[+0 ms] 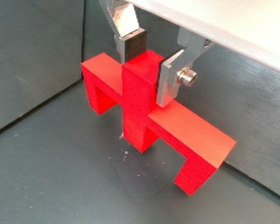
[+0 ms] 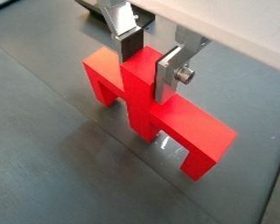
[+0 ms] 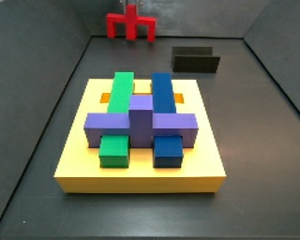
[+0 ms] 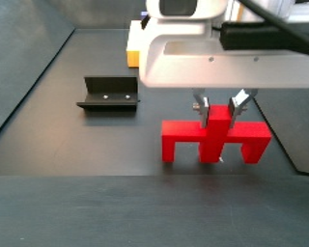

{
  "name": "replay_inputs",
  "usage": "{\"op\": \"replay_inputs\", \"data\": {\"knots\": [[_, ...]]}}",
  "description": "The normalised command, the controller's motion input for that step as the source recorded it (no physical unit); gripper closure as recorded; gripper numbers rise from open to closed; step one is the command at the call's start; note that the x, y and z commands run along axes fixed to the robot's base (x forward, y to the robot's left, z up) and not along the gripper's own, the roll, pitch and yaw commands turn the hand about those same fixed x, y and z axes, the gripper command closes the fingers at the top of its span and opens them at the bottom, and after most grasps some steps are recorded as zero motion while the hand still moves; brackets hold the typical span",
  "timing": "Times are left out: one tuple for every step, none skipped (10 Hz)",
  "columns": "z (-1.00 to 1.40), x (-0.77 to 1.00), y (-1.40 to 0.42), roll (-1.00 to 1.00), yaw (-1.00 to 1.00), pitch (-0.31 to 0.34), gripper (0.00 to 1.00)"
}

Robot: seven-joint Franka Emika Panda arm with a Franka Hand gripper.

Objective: Pick up the red object. Move up. Move to above the board. Insert the red object.
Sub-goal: Pick up the red object, then move up, then move to above the board.

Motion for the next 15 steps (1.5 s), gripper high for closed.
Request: {"op": "replay_inputs", "data": {"knots": [[0.0,0.0,0.0,0.0,0.0,0.0,1.0],[0.0,0.0,0.0,0.0,0.0,0.0,1.0],[0.0,0.0,0.0,0.0,0.0,0.0,1.0],[0.0,0.0,0.0,0.0,0.0,0.0,1.0],[0.0,0.0,0.0,0.0,0.0,0.0,1.0],[0.0,0.0,0.0,0.0,0.0,0.0,1.0],[0.0,0.0,0.0,0.0,0.0,0.0,1.0],[0.0,0.0,0.0,0.0,0.0,0.0,1.0],[0.83,0.0,0.0,0.0,0.0,0.0,1.0],[0.81,-0.08,0.09,0.0,0.05,0.025,1.0],[0.62,-0.12,0.07,0.02,0.05,0.047,1.0],[0.24,-0.04,0.02,0.06,0.03,0.031,1.0],[1.4,0.0,0.0,0.0,0.0,0.0,1.0],[1.4,-0.01,-0.01,-0.03,-0.01,0.001,1.0],[1.4,-0.04,-0.02,0.01,-0.01,0.005,1.0]]}}
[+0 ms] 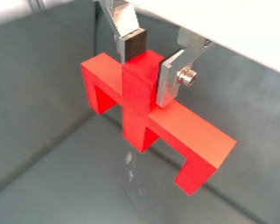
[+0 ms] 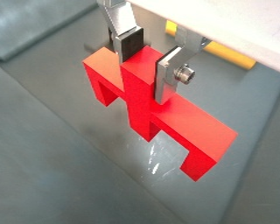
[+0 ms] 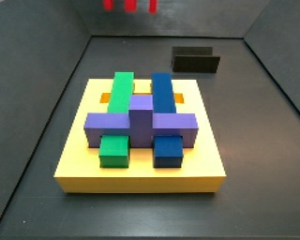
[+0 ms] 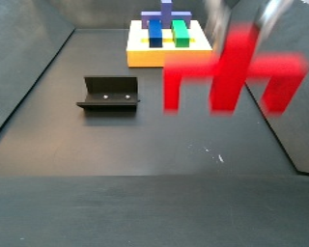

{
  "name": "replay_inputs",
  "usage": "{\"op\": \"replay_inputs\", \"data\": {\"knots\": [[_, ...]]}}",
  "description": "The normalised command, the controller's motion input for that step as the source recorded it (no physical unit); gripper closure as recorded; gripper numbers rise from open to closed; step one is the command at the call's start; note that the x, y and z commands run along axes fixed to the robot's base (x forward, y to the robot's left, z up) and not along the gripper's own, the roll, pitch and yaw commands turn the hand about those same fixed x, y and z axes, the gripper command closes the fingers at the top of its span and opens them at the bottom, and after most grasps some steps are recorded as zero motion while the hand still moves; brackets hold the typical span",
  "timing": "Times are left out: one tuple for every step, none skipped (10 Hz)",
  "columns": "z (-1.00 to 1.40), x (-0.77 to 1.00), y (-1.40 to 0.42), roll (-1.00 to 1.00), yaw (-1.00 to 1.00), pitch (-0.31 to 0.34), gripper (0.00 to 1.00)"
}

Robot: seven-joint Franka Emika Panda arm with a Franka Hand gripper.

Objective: Pick up the red object. Move up. Move to above the board. Insert the red object.
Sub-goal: Move to above the board.

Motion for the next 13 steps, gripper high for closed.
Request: {"op": "replay_inputs", "data": {"knots": [[1.4,0.0,-0.01,0.0,0.0,0.012,1.0],[0.7,0.05,0.01,-0.01,0.0,0.076,1.0],[0.46,0.06,0.0,0.0,-0.01,0.09,1.0],[0.2,0.05,0.0,0.0,0.0,0.077,1.0],[0.14,0.16,-1.4,-0.13,0.28,0.141,1.0],[0.13,0.16,-1.4,-0.09,0.25,0.117,1.0],[0.13,0.15,-1.4,-0.02,0.18,0.065,1.0],[0.13,0.15,-1.4,-0.04,0.08,0.001,1.0],[0.13,0.15,-1.4,-0.01,0.04,0.005,1.0],[0.13,0.15,-1.4,-0.01,0.03,0.011,1.0],[0.14,0.15,-1.4,-0.01,0.02,0.016,1.0],[0.14,0.15,-1.4,0.0,0.01,0.028,1.0],[0.15,0.15,-1.4,-0.01,0.01,0.041,1.0]]}}
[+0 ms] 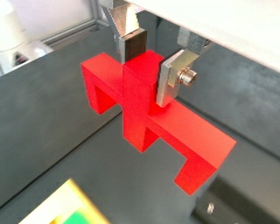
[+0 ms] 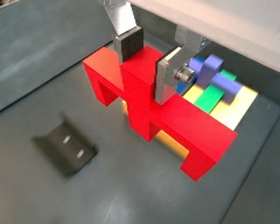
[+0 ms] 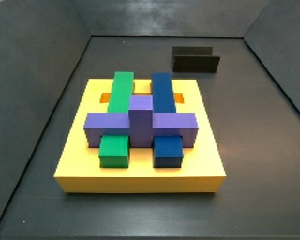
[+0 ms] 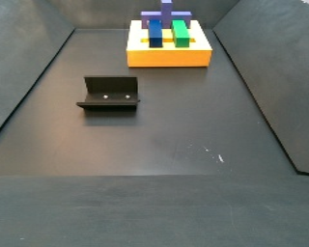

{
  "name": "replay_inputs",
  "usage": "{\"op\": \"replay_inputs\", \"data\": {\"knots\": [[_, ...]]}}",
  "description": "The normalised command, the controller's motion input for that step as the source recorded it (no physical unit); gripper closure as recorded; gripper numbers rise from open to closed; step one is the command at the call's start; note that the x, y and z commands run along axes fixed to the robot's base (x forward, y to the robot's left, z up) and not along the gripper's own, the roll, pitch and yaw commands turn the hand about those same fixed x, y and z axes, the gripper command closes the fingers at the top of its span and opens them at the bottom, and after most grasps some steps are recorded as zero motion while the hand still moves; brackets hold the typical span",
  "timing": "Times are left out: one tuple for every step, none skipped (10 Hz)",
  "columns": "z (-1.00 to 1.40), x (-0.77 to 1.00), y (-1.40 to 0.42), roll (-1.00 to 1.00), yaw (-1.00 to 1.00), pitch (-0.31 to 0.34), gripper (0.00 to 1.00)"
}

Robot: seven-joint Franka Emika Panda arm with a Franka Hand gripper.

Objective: Pick up the red object. Move up. Move to above the board. Insert the red object.
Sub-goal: Move to above the board, then insert the red object.

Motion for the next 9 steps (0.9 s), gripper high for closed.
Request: {"op": "replay_inputs", "data": {"knots": [[0.15,0.17,-1.4,-0.02,0.01,0.073,1.0],[0.15,0.18,-1.4,-0.01,0.01,0.094,1.0],[0.15,0.21,-1.4,0.02,0.01,0.129,1.0],[0.17,0.26,-1.4,0.0,0.01,0.161,1.0],[0.12,0.19,-0.93,0.01,0.01,0.169,1.0],[0.09,0.16,-0.65,0.02,0.0,0.167,1.0],[0.04,0.09,-0.24,0.02,0.01,0.119,1.0],[-0.83,0.14,0.3,0.0,0.0,-0.063,1.0],[-1.0,0.12,0.54,0.06,-0.06,-0.053,1.0]]}}
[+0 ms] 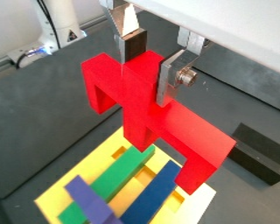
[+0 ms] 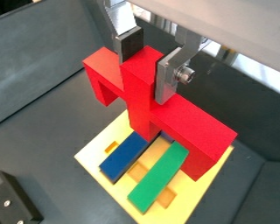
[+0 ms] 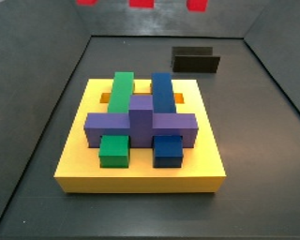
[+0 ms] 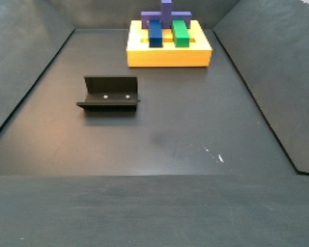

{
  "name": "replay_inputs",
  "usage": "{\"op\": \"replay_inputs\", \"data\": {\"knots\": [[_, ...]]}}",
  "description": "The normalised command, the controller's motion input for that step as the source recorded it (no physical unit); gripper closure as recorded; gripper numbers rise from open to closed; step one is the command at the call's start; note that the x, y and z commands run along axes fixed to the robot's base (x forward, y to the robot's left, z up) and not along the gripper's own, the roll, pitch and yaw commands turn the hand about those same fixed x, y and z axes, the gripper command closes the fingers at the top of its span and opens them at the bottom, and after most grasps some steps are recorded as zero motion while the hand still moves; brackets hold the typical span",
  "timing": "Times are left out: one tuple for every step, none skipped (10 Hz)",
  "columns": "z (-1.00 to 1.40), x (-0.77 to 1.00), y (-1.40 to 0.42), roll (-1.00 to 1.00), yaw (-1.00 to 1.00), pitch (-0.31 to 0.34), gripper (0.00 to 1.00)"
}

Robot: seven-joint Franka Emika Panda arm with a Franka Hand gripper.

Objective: Pick up the red object. Move up. Move to above the board. Insert the red object.
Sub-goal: Insert the red object.

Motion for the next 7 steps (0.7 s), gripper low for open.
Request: {"op": "replay_inputs", "data": {"knots": [[-0.95,0.15,0.63,0.08,-0.02,-0.079,1.0],[-0.83,0.17,0.62,0.16,0.0,-0.091,1.0],[-0.82,0.25,0.25,0.14,0.0,-0.09,1.0],[-0.75,0.07,0.0,0.16,0.11,-0.17,1.0],[-0.61,-0.01,-0.23,0.23,0.21,-0.234,1.0],[-0.51,0.0,-0.31,0.27,0.19,-0.259,1.0],[-0.52,-0.1,-0.4,0.28,0.14,-0.266,1.0]]}}
